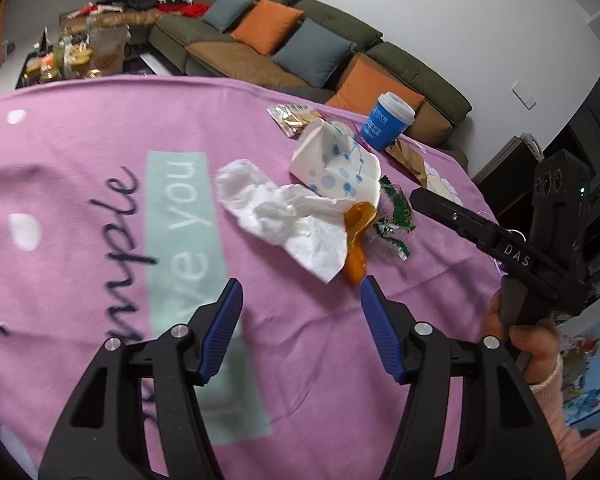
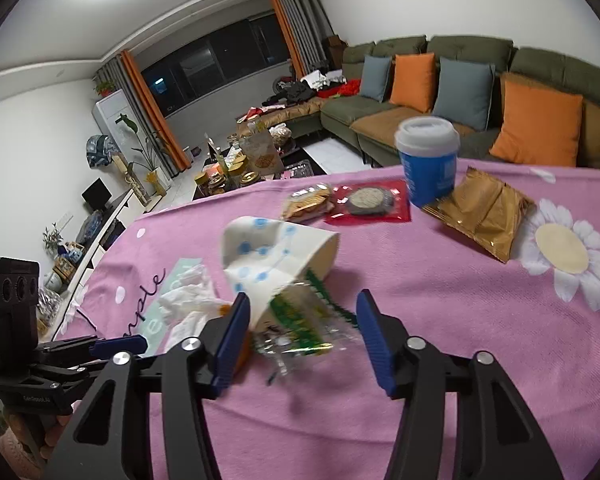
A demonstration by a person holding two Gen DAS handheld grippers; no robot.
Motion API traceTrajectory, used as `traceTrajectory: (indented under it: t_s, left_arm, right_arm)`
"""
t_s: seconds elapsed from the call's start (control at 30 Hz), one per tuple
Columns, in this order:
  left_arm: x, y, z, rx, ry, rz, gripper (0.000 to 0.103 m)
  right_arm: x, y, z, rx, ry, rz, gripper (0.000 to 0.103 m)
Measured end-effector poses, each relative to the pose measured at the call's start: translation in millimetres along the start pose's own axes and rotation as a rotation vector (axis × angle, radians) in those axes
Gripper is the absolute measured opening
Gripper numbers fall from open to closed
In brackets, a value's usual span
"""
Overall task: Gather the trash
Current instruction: 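Close the left gripper on the white tissue while the right gripper grasps the green-and-clear wrapper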
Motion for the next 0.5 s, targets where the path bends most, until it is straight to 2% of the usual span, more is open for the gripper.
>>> traceTrajectory:
  t_s: [0.13, 0.27, 0.4, 0.5]
  left_arm:
    - [-17.3, 3.4, -5.6, 0.043, 0.044, 0.012, 0.056]
    - [-24.8, 7.1, -13.8, 0.064, 0.044, 0.013, 0.054]
    - [-33.2, 12.2, -19.4, 0.083, 0.06, 0.021, 0.036]
    - [-36.8, 14.5, -19.9, 0.092, 0.067, 0.023, 0.023]
  right_arm:
    - [-12.4, -8.4, 0.5, -0.006, 0.041, -0.028, 0.058]
    - [-19.6, -6.8, 3.7, 0.004, 0.074, -0.045, 0.058]
    - [-24.7, -5.4, 7.2, 0.017, 0.098, -0.067, 0.057]
    - [-21.6, -3.4, 8.1, 0.03, 0.098, -0.072, 0.041]
Point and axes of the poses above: each gripper's, at about its wrist camera, not at the fingertips, and x roughly against the way its jaws point, y to its left, z to its underside, the point moved 1 cm from there along -x, roughly the way its jaws point, and after that the axes turned 10 degrees about -y, right-handed, at the moved point
